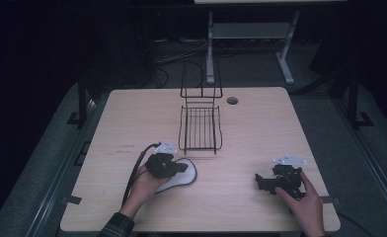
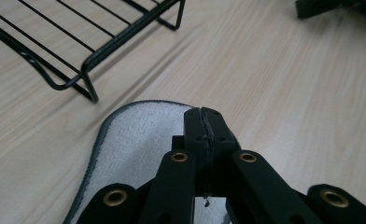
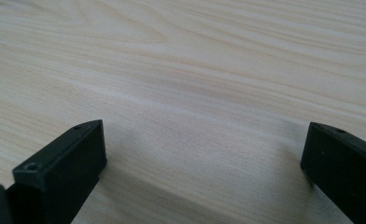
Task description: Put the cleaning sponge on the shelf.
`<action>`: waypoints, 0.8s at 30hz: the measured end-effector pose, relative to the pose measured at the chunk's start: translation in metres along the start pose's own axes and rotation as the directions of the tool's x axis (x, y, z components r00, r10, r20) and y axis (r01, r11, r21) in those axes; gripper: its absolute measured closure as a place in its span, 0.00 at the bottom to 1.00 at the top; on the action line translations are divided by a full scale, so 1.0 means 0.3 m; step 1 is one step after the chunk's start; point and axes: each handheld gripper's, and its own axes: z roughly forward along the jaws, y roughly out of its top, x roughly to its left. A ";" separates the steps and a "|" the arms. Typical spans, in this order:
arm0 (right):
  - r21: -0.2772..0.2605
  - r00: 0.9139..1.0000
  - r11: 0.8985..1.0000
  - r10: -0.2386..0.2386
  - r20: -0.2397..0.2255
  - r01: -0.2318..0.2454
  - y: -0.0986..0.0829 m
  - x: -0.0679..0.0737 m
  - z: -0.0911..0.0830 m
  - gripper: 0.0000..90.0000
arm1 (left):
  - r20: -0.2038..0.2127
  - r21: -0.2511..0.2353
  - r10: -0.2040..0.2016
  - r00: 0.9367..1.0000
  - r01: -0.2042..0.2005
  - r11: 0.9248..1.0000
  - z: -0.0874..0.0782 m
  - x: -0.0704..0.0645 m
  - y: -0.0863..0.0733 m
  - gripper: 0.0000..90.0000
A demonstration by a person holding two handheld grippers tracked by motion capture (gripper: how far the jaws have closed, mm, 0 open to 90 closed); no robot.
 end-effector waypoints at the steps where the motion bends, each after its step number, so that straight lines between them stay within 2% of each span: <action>1: 0.000 1.000 1.000 0.001 0.000 -0.001 0.000 0.000 0.000 0.00 | 0.002 -0.008 -0.004 1.000 0.004 1.000 -0.012 0.003 -0.003 0.96; 7: -0.001 1.000 1.000 0.001 0.000 -0.001 0.000 0.000 0.000 0.00 | 0.013 -0.034 -0.009 1.000 0.010 0.999 -0.081 0.033 -0.025 0.84; 12: -0.001 1.000 1.000 0.002 0.000 -0.002 0.000 0.000 0.000 0.00 | 0.019 -0.041 -0.015 1.000 0.015 0.999 -0.110 0.073 -0.044 0.67; 16: -0.001 1.000 1.000 0.002 0.000 -0.002 0.000 0.001 0.000 0.00 | 0.006 -0.047 -0.021 1.000 0.021 0.999 -0.110 0.098 -0.052 0.54; 19: -0.001 1.000 1.000 0.002 0.000 -0.002 0.000 0.001 0.000 0.00 | 0.008 -0.031 -0.023 1.000 0.023 0.999 -0.099 0.120 -0.058 0.43; 24: -0.001 1.000 1.000 0.002 0.000 -0.002 0.000 0.000 0.000 0.00 | 0.002 0.007 0.014 1.000 -0.014 1.000 -0.073 0.143 -0.060 0.27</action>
